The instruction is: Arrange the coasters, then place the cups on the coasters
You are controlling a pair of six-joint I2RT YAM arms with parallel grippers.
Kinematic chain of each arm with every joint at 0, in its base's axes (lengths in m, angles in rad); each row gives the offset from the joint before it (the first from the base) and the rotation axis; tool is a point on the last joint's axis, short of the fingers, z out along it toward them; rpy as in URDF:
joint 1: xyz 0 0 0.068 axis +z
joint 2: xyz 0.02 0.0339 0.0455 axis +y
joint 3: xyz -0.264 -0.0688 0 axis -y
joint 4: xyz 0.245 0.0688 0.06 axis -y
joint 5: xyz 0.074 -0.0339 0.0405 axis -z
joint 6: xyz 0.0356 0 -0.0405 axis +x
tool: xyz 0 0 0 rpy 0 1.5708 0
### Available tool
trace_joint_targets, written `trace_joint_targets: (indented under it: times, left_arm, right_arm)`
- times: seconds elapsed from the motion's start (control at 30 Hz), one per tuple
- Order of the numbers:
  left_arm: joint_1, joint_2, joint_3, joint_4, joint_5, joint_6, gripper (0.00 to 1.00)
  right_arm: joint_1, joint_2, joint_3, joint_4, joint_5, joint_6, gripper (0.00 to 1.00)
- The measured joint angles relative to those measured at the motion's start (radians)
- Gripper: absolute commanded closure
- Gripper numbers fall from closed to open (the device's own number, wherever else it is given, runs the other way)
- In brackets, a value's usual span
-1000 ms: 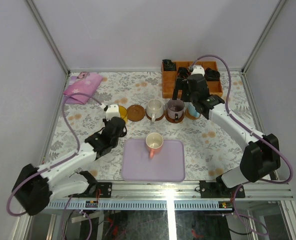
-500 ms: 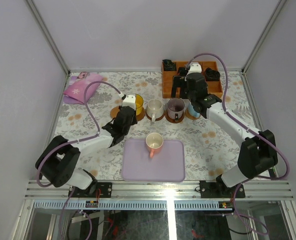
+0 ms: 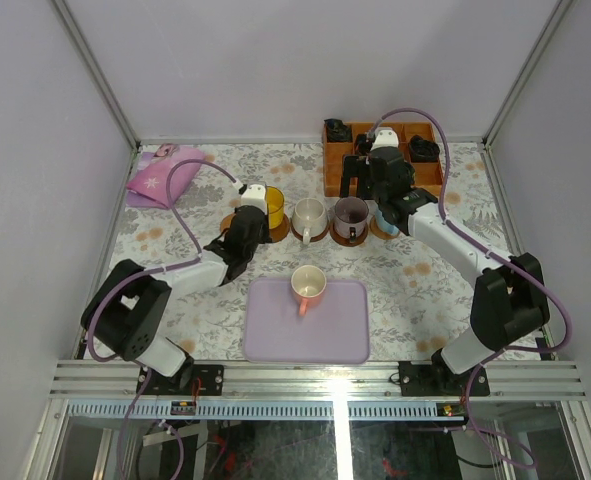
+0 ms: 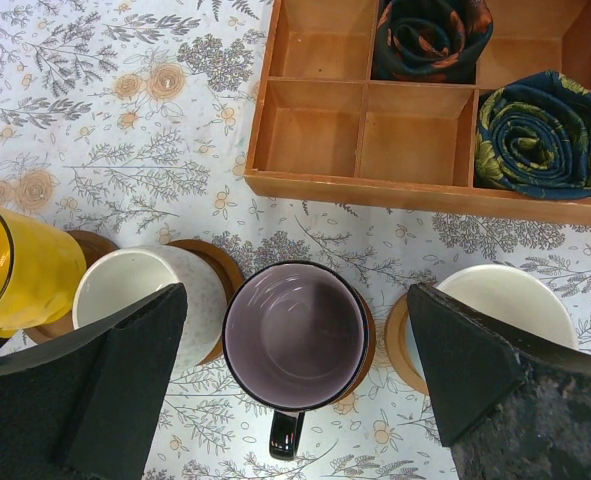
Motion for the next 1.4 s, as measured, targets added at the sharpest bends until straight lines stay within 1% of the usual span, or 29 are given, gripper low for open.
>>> trace_joint_targets:
  times: [0.63,1.07,1.13,1.23,1.3,1.4]
  left_arm:
    - [0.023,0.047,0.031,-0.011,0.042,-0.063,1.00]
    - [0.025,0.047,0.036,-0.081,0.048,-0.098,0.99]
    - [0.025,0.046,0.036,-0.090,0.051,-0.106,0.96]
    - [0.025,0.045,0.036,-0.091,0.060,-0.119,0.85]
    - [0.025,0.044,0.036,-0.091,0.070,-0.126,0.79]
    - [0.025,0.045,0.039,-0.097,0.082,-0.136,0.77]
  right_arm:
    - [0.000,0.015,0.004,0.002,-0.003,0.001,0.01]
    - [0.000,0.017,0.008,0.002,-0.007,0.006,0.01]
    - [0.000,0.017,0.008,0.002,-0.008,0.009,0.01]
    - [0.000,0.017,0.008,0.002,-0.008,0.015,0.01]
    - [0.000,0.017,0.008,0.002,-0.008,0.020,0.01]
    - [0.000,0.017,0.008,0.002,-0.008,0.026,0.01]
